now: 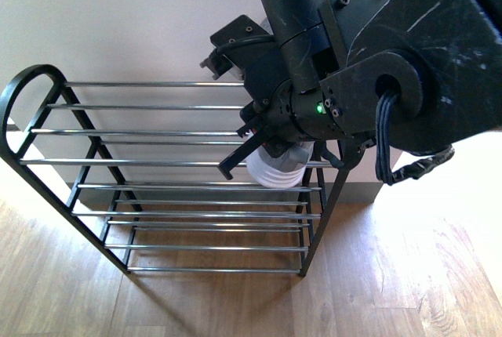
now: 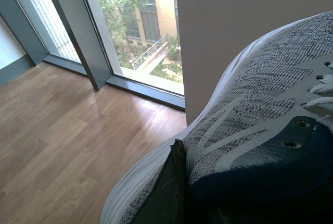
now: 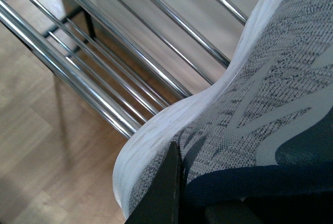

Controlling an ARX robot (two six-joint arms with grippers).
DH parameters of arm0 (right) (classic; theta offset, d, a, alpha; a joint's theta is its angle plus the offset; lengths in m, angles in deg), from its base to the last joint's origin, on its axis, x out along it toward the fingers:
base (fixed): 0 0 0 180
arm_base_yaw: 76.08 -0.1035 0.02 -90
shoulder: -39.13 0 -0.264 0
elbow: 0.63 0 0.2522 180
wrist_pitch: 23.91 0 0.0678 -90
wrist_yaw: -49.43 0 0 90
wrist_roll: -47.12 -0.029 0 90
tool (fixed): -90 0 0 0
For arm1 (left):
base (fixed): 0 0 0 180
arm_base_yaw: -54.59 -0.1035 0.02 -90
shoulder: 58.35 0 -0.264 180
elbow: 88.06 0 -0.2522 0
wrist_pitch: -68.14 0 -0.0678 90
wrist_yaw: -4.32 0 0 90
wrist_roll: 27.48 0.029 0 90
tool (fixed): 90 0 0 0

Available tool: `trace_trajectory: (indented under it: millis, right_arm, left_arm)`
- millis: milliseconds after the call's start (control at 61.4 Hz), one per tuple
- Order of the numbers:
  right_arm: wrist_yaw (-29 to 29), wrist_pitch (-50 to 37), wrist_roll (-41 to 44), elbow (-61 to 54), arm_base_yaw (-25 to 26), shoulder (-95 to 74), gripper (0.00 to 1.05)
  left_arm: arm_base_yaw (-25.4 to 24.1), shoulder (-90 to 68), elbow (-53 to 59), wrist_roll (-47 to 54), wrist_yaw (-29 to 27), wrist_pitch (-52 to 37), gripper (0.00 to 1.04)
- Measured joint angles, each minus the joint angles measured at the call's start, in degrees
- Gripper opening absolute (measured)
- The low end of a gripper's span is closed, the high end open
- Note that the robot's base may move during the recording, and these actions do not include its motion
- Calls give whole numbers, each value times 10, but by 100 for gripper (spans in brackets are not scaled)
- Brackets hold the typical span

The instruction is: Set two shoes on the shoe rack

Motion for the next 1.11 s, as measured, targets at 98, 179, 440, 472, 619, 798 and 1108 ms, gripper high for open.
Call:
trace_trajectory:
  millis: [98,179,440,472,619,798,1108]
  right_arm:
    - [1,32,15,41,17,-20,1]
    - [-9,74,8,71,26,-37,1]
    - [-48,146,-34,103,41,-42,1]
    - [-51,147,-35,103,41,-42,1]
    - [-59,138,-33,81,47,-24,20]
    - [-83,119,-37,26,57,27,48]
    - [-152,43,-98,-125,57,205,97]
  left_arm:
    - [0,0,0,0,0,0,2]
    - [0,0,0,0,0,0,2]
    - [0,0,0,0,-1,0,2]
    - [0,0,0,0,0,0,2]
    - [0,0,0,0,1,0,2]
    - [0,0,0,0,-1,0,2]
    - [0,0,0,0,0,0,2]
